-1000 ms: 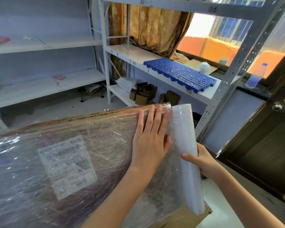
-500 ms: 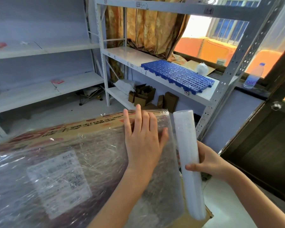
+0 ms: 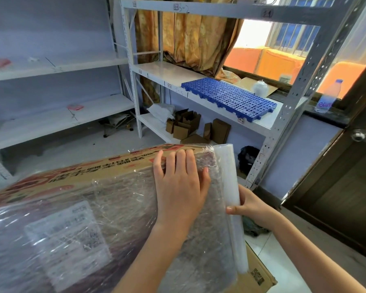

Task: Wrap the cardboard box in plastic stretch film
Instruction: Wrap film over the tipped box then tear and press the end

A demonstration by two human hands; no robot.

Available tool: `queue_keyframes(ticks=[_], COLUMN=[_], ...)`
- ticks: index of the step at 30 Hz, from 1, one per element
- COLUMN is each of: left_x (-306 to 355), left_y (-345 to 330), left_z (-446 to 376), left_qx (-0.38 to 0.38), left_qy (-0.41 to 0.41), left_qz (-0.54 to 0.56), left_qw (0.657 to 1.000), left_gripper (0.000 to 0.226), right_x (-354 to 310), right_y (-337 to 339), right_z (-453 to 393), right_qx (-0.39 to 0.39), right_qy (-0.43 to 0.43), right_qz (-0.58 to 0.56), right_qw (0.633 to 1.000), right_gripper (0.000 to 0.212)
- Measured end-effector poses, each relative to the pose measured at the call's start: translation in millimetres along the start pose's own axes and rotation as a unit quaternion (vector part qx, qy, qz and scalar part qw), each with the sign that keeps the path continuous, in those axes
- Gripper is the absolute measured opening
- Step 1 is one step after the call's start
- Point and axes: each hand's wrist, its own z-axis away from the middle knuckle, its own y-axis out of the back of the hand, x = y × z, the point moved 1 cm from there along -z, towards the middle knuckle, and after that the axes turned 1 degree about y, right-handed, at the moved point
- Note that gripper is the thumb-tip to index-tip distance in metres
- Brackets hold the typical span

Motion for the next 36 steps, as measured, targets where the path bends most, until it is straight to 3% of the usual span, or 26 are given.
queue_keyframes(ticks=[6, 10, 15, 18, 21, 24, 30, 36], left_x=[-1, -4, -8, -4, 1, -3, 1, 5], left_y=[5, 13, 24, 26, 19, 8, -4, 1], left_z=[6, 17, 62, 92, 100, 95, 105, 113], left_qx=[0.042, 0.079, 0.115, 0.096, 0.046, 0.014, 0.010, 0.044], left_qy=[-0.067, -0.087, -0.098, -0.064, -0.060, -0.060, -0.069, -0.057], left_qz=[0.094, 0.160, 0.229, 0.199, 0.108, 0.018, -0.007, 0.015], left_qw=[0.992, 0.980, 0.962, 0.973, 0.991, 0.998, 0.998, 0.997], left_gripper=[0.046, 0.040, 0.030, 0.036, 0.050, 0.048, 0.048, 0.045], right_x=[7, 12, 21, 24, 28, 32, 33, 33], right_y=[-6, -12, -12, -16, -18, -19, -17, -18], right_z=[-12, -19, -10, -6, -3, -2, 3, 11], right_qx=[0.003, 0.083, 0.106, 0.108, 0.095, 0.084, 0.086, 0.071], right_qy=[-0.043, -0.044, -0.019, 0.004, 0.020, 0.016, -0.002, -0.008], right_qz=[-0.085, -0.017, -0.025, -0.036, -0.067, -0.084, -0.101, -0.105], right_qw=[0.995, 0.995, 0.994, 0.994, 0.993, 0.993, 0.991, 0.992], right_gripper=[0.099, 0.096, 0.097, 0.096, 0.081, 0.070, 0.096, 0.099])
